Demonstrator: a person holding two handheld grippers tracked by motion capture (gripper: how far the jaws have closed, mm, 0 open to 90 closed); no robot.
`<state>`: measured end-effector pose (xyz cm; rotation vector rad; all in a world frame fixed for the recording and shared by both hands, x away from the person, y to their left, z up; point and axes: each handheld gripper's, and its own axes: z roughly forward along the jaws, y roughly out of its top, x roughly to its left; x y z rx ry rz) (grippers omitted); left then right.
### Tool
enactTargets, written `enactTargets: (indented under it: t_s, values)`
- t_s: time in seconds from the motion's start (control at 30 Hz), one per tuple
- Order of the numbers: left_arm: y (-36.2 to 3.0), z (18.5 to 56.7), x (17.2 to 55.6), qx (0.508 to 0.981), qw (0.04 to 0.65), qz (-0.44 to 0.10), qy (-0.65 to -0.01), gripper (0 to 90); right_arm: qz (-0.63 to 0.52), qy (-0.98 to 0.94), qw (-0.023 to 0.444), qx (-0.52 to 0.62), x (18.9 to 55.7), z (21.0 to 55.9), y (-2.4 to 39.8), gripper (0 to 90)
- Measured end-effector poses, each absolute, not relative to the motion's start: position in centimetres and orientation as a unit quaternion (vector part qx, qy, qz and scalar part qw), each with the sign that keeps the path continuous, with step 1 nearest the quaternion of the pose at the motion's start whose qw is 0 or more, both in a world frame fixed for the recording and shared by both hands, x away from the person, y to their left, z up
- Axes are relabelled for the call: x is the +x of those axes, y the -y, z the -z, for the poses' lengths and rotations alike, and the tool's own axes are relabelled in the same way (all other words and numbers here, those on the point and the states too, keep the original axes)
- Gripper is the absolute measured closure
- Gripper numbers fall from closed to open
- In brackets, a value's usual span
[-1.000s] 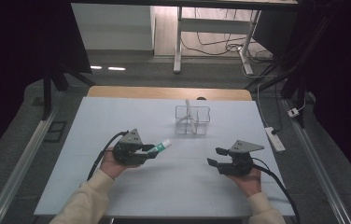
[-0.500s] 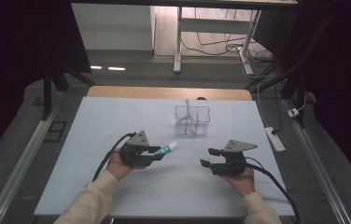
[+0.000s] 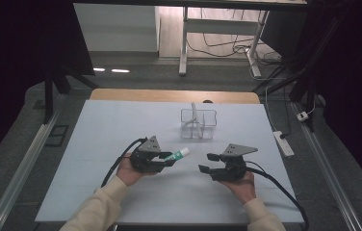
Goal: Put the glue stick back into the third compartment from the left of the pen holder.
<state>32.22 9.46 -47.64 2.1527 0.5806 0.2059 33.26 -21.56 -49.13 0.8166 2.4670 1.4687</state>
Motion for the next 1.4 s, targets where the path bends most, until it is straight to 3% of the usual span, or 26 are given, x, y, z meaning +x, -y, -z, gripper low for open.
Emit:
enactTargets:
  t_s: [0.97,1.4]
  values:
    - [-6.6,48.0,31.9,0.873,0.438,-0.078,-0.200,65.3,-0.515,-0.812,0.061,0.267,34.0,48.9,19.6,38.4]
    - [-6.1,48.3,31.9,0.875,0.438,-0.079,-0.192,65.3,-0.522,-0.811,0.039,0.259,33.9,48.9,19.3,44.4]
